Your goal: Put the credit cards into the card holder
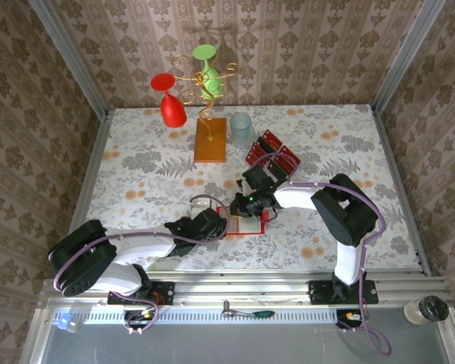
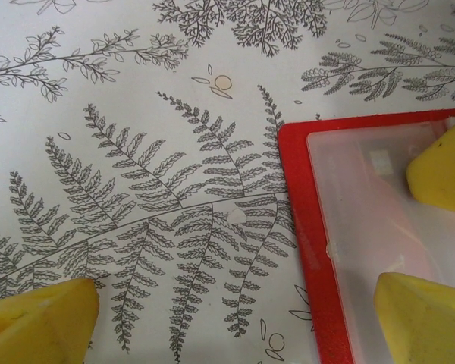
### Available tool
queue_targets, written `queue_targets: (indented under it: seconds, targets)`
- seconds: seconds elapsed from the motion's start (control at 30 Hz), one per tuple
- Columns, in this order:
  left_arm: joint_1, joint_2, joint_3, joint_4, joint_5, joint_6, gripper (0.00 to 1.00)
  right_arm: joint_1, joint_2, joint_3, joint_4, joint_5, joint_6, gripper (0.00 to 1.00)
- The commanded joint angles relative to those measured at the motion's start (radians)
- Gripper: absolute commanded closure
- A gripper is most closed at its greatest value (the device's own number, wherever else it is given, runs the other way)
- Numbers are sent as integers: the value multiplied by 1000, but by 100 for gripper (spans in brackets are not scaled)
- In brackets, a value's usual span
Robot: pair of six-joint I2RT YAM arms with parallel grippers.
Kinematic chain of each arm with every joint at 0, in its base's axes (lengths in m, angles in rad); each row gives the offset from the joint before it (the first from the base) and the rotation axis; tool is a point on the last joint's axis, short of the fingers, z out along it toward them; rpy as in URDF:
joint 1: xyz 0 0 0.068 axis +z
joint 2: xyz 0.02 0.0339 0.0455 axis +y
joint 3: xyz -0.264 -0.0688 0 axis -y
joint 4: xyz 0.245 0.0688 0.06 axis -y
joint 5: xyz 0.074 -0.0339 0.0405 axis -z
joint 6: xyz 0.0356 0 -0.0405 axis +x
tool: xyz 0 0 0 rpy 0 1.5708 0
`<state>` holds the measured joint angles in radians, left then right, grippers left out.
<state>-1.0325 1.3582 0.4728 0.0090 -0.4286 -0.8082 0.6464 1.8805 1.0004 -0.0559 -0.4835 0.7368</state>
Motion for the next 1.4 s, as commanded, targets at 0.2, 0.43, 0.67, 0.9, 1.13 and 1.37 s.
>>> queue_targets:
  seconds: [0.2,0.43,0.67,0.9,1.13,1.37]
  targets:
    - [-6,31,13,0,-5,-7,5,-43,-121,84,-150,6,-65,76]
    - [-17,41,13,-16,-21,-22,6,-148,-236,179,-366,152,-215,67]
    - [-24,41,14,-29,-33,-27,6,-182,-197,324,-630,478,-435,66]
    - [-29,41,9,-35,-39,-37,6,-183,-128,409,-715,695,-540,66]
    - [-34,41,7,-36,-39,-42,6,-185,-55,486,-746,773,-580,65]
    - [-37,41,4,-33,-41,-45,6,-189,29,551,-769,803,-602,64]
